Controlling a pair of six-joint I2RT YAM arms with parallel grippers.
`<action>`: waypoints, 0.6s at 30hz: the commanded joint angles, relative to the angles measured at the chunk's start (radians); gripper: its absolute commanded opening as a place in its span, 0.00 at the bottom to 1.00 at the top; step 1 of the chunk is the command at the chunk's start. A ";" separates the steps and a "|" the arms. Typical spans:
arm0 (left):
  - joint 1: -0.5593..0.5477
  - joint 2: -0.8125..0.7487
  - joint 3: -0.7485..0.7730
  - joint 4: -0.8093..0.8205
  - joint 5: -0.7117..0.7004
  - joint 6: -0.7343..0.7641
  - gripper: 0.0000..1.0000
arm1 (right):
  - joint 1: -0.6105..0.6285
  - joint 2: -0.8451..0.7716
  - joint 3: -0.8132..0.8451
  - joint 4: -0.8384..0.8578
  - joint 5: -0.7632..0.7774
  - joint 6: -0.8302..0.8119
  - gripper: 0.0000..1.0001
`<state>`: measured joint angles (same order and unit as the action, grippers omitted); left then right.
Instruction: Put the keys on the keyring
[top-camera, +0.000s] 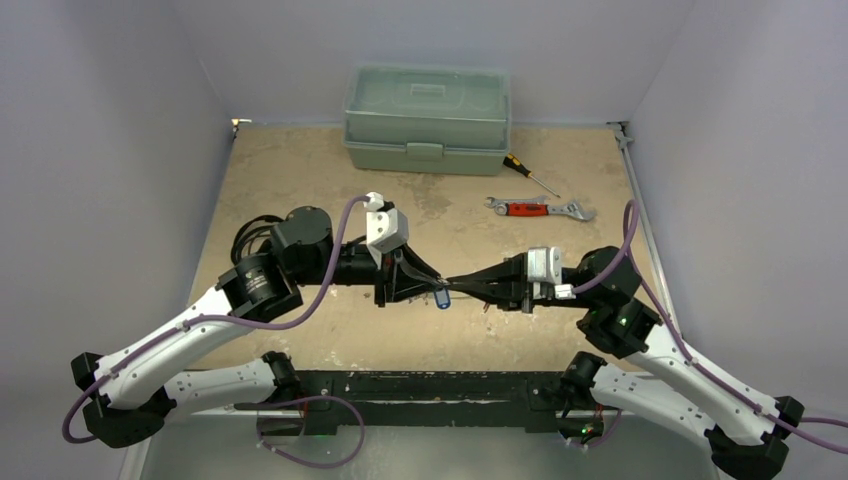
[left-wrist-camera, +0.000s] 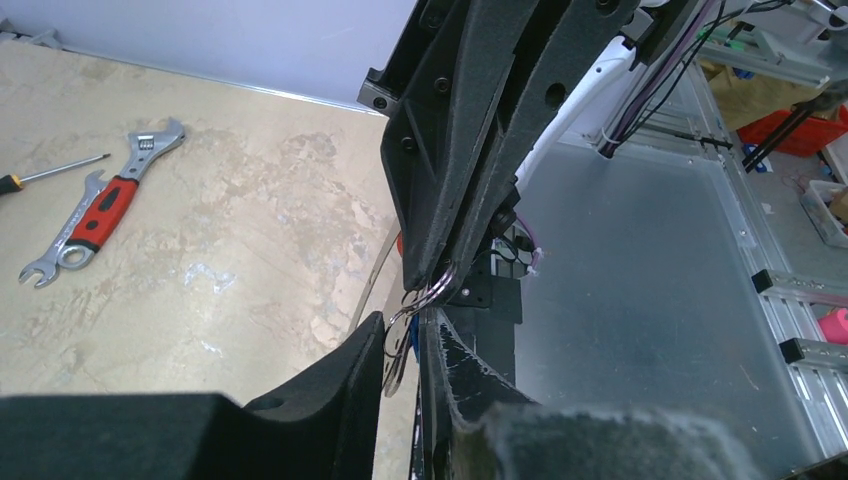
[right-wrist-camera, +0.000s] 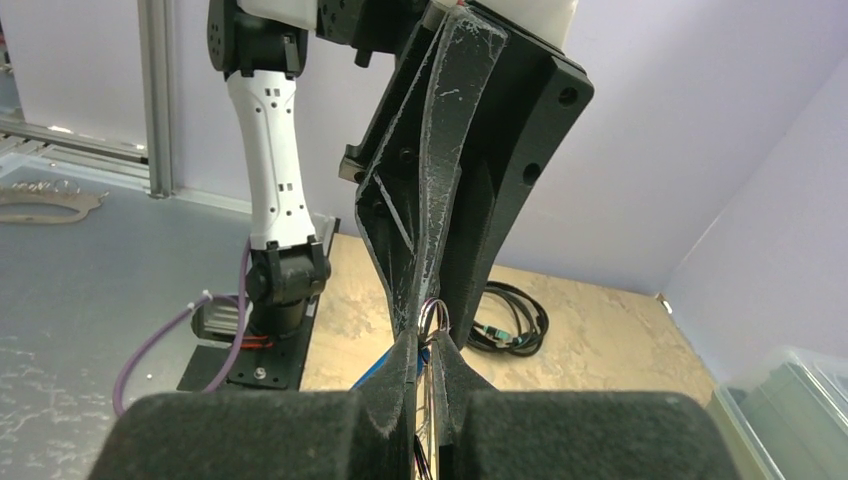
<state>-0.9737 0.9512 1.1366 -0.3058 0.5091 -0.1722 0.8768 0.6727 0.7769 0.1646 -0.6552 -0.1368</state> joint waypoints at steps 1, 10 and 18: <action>-0.002 -0.014 0.013 0.003 -0.020 0.011 0.17 | 0.005 -0.016 -0.001 0.048 0.016 -0.012 0.00; -0.002 -0.018 0.021 -0.020 -0.033 0.010 0.00 | 0.005 -0.019 -0.002 0.046 0.026 -0.013 0.00; -0.002 -0.022 0.048 -0.047 -0.056 0.007 0.00 | 0.005 -0.009 -0.002 0.033 0.051 -0.023 0.00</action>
<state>-0.9768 0.9428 1.1370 -0.3283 0.4870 -0.1726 0.8768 0.6735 0.7681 0.1558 -0.6353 -0.1482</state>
